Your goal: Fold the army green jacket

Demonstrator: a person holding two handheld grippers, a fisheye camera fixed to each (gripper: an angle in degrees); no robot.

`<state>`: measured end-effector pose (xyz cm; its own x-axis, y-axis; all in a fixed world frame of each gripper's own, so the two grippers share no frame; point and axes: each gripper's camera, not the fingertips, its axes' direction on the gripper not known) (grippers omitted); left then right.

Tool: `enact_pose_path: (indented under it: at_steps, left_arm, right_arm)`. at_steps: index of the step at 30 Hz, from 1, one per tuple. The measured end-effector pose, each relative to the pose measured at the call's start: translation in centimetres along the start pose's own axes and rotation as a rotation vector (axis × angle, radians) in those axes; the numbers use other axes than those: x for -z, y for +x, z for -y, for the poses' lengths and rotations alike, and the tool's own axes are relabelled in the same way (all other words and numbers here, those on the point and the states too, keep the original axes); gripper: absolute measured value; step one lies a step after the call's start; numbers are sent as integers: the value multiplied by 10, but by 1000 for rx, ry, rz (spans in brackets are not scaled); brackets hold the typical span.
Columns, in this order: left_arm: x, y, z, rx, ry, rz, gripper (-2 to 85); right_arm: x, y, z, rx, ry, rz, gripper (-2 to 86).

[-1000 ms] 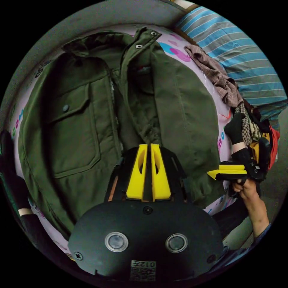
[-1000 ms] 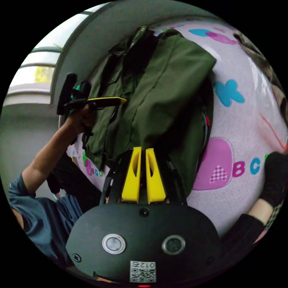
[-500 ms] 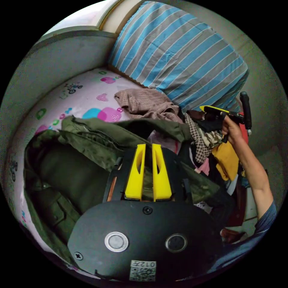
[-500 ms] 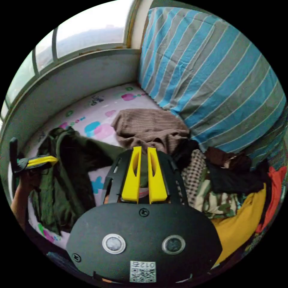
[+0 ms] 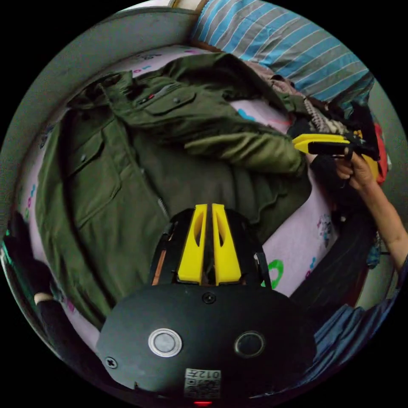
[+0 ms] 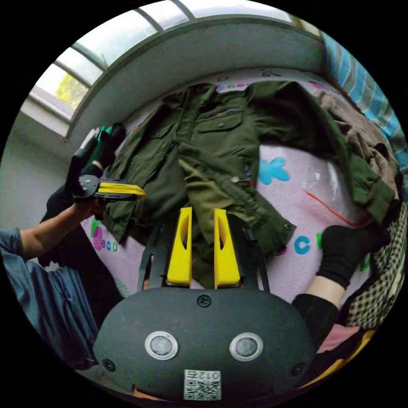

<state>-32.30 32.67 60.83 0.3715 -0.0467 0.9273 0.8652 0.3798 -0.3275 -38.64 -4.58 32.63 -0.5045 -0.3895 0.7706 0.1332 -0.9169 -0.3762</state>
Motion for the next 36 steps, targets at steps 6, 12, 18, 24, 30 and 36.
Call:
enact_pose_path:
  at_steps: [6,12,18,24,30,36]
  left_arm:
    - [-7,10,-45,33,-47,199,35]
    - [-23,13,-49,56,-82,214,42]
    - [-18,13,-59,79,-75,212,19]
    - [29,-24,-85,232,63,-69,3]
    - [92,-50,-105,285,354,-254,8]
    - [44,-20,-92,227,173,-391,10]
  right_arm:
    - [-31,-68,4,153,48,-252,93]
    - [-32,-67,38,209,-66,-387,131]
    - [-61,-31,52,97,-329,-258,83]
    - [-60,-52,60,202,-418,-410,20]
    - [-39,-61,57,237,-613,-421,-8]
    - [-71,-49,55,158,-714,-317,1]
